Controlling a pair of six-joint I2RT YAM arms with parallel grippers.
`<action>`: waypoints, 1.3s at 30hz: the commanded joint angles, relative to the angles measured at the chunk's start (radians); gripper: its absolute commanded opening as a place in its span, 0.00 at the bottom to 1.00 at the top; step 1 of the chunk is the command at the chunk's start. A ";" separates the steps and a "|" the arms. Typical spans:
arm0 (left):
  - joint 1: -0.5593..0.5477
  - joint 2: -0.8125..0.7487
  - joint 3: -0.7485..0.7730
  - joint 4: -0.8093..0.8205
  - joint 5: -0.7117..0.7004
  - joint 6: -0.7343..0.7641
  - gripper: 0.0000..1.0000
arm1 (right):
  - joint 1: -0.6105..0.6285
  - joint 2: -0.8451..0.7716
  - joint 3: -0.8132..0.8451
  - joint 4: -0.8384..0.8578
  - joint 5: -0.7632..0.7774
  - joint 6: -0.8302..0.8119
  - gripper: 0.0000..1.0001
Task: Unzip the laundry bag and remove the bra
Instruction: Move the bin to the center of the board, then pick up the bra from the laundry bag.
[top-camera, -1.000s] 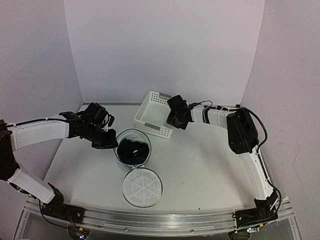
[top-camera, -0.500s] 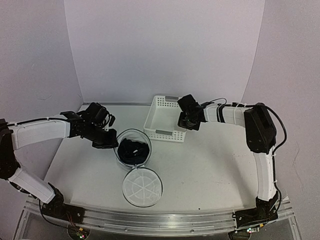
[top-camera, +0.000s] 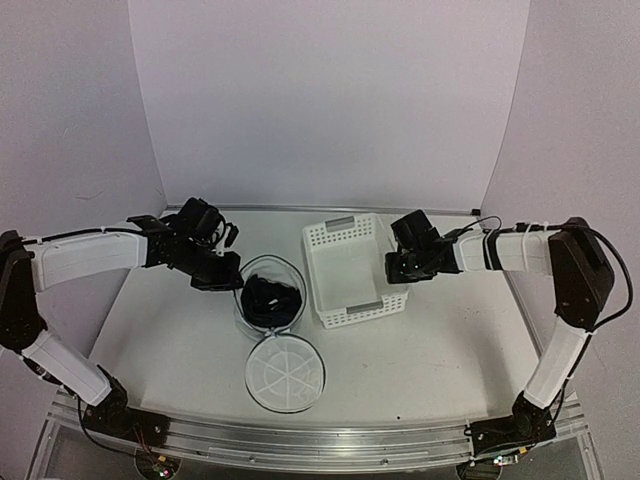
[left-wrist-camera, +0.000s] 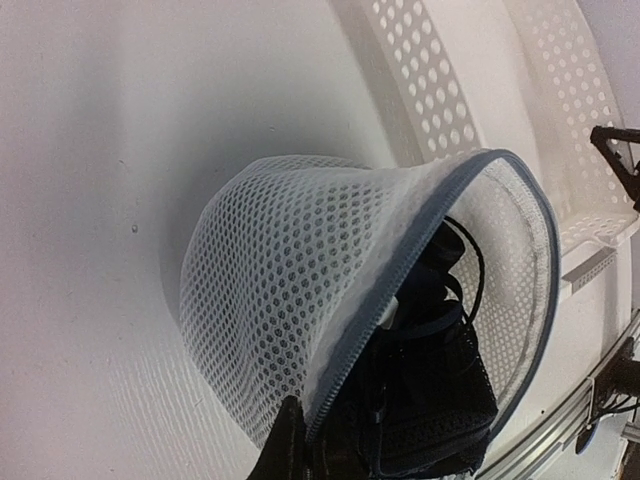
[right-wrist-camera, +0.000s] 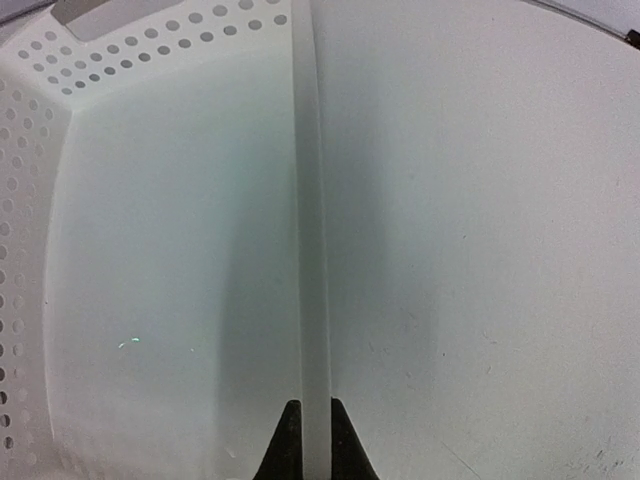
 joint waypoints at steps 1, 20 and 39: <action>-0.001 0.027 0.068 0.009 0.059 0.040 0.00 | -0.010 -0.132 -0.101 0.127 -0.101 -0.107 0.00; -0.076 0.102 0.167 0.008 0.094 0.021 0.00 | -0.020 -0.434 -0.366 0.113 -0.146 -0.095 0.29; -0.114 0.116 0.188 0.017 0.083 -0.035 0.00 | 0.244 -0.462 -0.120 0.030 -0.553 -0.257 0.51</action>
